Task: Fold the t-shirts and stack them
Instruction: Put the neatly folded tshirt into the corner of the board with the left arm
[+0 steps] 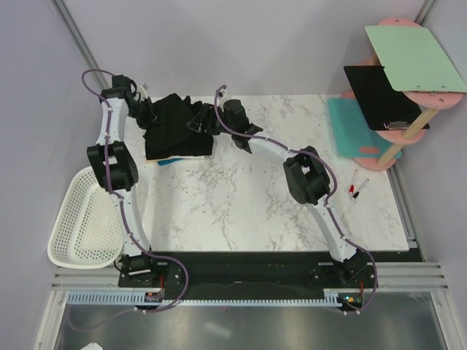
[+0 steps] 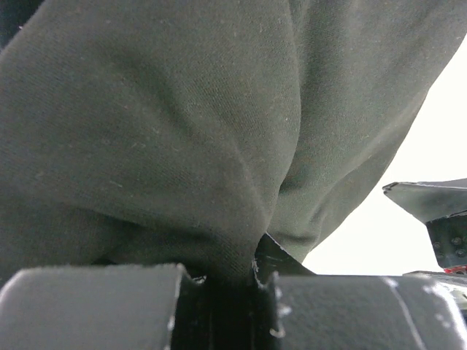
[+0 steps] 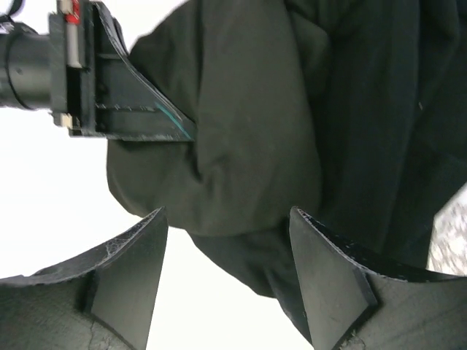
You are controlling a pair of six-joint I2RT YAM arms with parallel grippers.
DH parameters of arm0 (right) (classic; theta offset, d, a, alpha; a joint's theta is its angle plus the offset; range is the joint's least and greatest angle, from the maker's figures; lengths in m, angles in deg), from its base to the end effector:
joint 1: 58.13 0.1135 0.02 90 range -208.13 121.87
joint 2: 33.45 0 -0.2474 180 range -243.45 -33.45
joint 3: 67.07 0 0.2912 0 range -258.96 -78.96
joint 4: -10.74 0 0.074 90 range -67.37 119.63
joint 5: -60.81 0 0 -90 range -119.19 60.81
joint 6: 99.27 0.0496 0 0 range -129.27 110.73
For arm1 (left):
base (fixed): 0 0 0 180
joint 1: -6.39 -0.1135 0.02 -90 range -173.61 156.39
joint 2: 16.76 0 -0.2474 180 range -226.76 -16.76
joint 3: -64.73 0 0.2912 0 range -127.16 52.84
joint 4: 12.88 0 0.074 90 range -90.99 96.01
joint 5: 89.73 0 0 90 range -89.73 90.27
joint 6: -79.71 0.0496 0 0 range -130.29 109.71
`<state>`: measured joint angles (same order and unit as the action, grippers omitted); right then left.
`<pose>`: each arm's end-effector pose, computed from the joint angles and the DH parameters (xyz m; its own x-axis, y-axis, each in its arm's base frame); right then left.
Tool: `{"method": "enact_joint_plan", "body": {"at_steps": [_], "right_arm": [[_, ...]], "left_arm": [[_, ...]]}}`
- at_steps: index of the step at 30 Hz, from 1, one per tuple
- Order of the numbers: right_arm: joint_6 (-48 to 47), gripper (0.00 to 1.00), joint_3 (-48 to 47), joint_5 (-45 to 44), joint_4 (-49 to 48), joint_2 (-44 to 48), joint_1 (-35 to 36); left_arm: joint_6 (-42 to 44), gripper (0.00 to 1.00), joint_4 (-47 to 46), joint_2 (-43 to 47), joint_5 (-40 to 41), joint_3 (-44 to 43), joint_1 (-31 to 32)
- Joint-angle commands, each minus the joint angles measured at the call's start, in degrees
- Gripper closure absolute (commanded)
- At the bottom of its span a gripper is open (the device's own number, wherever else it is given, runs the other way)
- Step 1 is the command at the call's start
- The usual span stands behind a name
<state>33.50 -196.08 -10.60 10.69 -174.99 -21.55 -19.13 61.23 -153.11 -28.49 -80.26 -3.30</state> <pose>0.4854 0.3799 0.1780 -0.6807 0.2963 -0.6700 -0.4803 0.5100 0.7136 0.5321 0.0666 0.2211 -0.8937 -0.2893 -0.3430 -0.0890 0.8636 -0.4963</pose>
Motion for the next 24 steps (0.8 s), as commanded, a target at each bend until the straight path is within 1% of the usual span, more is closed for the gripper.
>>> {"method": "enact_joint_plan", "body": {"at_steps": [1, 6, 12, 16, 19, 20, 21, 23, 24], "right_arm": [[1.36, 0.27, -6.09, -0.31, -0.19, -3.04, 0.07], [1.18, 0.29, -8.83, -1.88, 1.74, -5.68, 0.25], [-0.66, 0.27, -2.50, -6.37, -0.18, -1.47, 0.25], [-0.67, 0.27, -5.82, -5.85, 0.96, -3.56, 0.25], [0.56, 0.29, -8.38, -4.97, 0.78, -6.20, 0.34], [0.91, 0.32, -8.82, -4.18, 0.43, -6.64, 0.34], [1.09, 0.41, -9.09, -3.83, -0.18, -7.08, 0.34], [1.53, 0.51, -9.18, -3.30, -1.06, -7.79, 0.42], [1.62, 0.61, -9.00, -3.21, -1.32, -7.88, 0.60]], "left_arm": [[0.58, 0.98, 0.89, -1.37, -2.71, 0.12, 0.03], [0.58, 0.98, 0.80, -1.46, -2.80, 0.21, 0.11], [0.67, 0.98, 0.63, -1.54, -3.15, 0.30, 0.11], [0.58, 0.98, 0.63, -1.72, -3.85, 0.21, 0.11], [0.58, 0.98, 0.63, -1.72, -3.77, 0.30, 0.03], [0.58, 0.98, 0.54, -1.72, -4.03, 0.38, 0.11], [0.67, 0.98, 0.54, -1.72, -4.03, 0.38, 0.11], [0.67, 0.98, 0.54, -1.81, -4.03, 0.38, 0.11], [0.67, 0.98, 0.54, -1.90, -4.12, 0.30, 0.11]]}}
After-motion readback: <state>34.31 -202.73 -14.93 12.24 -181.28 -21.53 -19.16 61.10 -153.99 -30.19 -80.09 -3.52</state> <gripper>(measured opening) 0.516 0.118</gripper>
